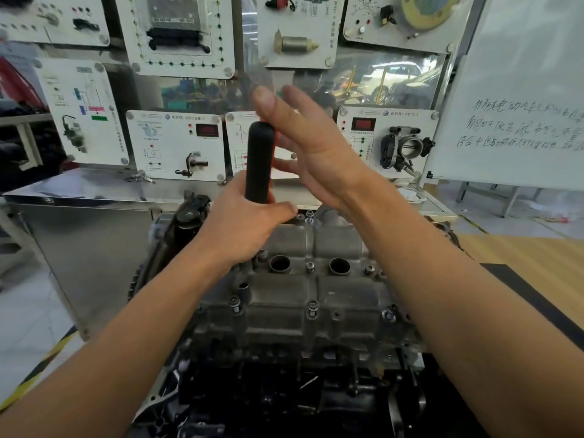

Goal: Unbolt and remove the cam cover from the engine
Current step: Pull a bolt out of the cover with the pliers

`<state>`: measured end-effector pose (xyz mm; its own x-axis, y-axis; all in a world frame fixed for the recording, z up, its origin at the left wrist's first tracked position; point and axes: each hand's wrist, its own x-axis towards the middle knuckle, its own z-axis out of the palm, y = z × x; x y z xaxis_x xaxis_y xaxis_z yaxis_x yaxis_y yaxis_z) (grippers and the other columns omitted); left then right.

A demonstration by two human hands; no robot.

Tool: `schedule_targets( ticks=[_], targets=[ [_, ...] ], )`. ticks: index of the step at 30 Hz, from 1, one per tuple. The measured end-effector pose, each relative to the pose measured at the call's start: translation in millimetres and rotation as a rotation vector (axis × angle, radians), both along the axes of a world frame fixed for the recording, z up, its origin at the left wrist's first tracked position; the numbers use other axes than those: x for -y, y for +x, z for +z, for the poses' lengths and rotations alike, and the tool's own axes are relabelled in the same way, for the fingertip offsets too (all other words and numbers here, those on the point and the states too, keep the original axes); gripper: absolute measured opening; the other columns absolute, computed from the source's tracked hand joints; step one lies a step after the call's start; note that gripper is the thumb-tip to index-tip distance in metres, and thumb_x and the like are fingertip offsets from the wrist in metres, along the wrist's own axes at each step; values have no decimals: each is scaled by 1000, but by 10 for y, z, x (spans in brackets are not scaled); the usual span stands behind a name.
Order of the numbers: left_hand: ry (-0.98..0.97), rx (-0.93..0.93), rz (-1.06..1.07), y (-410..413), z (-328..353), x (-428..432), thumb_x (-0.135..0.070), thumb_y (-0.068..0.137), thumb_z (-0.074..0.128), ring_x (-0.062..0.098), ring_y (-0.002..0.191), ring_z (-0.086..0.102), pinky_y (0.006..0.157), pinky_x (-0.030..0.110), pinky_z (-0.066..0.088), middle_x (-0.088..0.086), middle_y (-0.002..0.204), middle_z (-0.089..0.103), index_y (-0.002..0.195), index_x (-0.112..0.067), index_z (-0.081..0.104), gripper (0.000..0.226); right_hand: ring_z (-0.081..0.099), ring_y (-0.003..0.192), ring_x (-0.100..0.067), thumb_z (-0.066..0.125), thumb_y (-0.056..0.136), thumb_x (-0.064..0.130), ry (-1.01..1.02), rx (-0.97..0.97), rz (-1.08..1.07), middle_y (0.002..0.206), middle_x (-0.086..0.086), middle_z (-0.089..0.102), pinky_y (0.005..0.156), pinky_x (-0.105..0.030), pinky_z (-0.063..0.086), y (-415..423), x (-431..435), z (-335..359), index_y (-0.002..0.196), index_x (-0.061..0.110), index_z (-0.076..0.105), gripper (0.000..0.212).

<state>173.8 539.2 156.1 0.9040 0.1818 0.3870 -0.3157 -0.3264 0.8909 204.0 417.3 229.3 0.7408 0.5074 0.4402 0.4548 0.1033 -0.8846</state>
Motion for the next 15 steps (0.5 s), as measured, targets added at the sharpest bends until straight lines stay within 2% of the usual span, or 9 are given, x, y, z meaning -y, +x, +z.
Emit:
schedule_targets(
  ticks=[2, 3, 6, 7, 9, 11, 13, 15],
  targets=[
    [-71, 11, 87, 15, -2, 20, -36, 61, 74, 2, 46, 49, 53, 31, 42, -8, 61, 51, 90, -15, 54, 41, 55, 125, -11, 87, 43, 63, -5, 15, -89, 134, 7, 57, 109, -51, 39, -56, -17, -44, 154, 19, 18, 138],
    [-106, 26, 99, 19, 6, 42, -35, 62, 73, 1, 42, 45, 49, 29, 40, -9, 59, 49, 89, -15, 52, 40, 53, 128, -12, 89, 51, 58, -31, 42, -118, 139, 5, 54, 111, -51, 37, -102, -47, -67, 156, 21, 11, 136],
    [-10, 116, 110, -2, 9, 62, -23, 72, 66, -3, 38, 44, 39, 11, 33, -16, 48, 50, 81, -15, 47, 22, 53, 126, -13, 90, 63, 45, -122, 147, -206, 142, 1, 52, 104, -33, 40, -217, -240, -76, 156, 23, 14, 123],
    [22, 120, 107, -29, 0, 45, -24, 70, 69, -3, 40, 47, 40, 9, 34, -16, 51, 53, 82, -12, 47, 28, 56, 121, -14, 90, 66, 37, -118, 150, -227, 138, 0, 54, 98, -30, 44, -232, -293, -55, 155, 21, 18, 115],
    [-34, 74, 49, -99, -15, -63, -44, 53, 80, 3, 54, 59, 49, 16, 46, -2, 73, 64, 98, -5, 52, 66, 63, 107, -16, 82, 76, 19, -58, 55, -221, 125, -2, 61, 86, -31, 51, -226, -354, 17, 148, 16, 34, 87],
    [-157, 11, -78, -164, 11, -234, -49, 40, 89, 14, 76, 70, 62, 23, 56, 9, 94, 70, 110, -4, 60, 88, 66, 104, -20, 73, 80, 7, 24, -75, -138, 121, -9, 66, 78, -32, 49, -189, -360, 77, 134, 13, 50, 60],
    [-239, -41, -213, -202, 66, -399, -50, 35, 96, 22, 87, 71, 72, 37, 59, 10, 102, 73, 111, -3, 66, 94, 67, 100, -22, 64, 83, 1, 75, -181, 24, 121, -16, 69, 80, -35, 46, -154, -336, 91, 124, 10, 58, 42],
    [-252, -47, -310, -199, 99, -488, -46, 40, 98, 28, 86, 71, 77, 46, 57, 12, 100, 73, 106, -7, 72, 81, 67, 95, -22, 58, 87, -1, 46, -193, 224, 114, -13, 70, 77, -36, 47, -126, -316, 97, 117, 11, 59, 32]
  ],
)
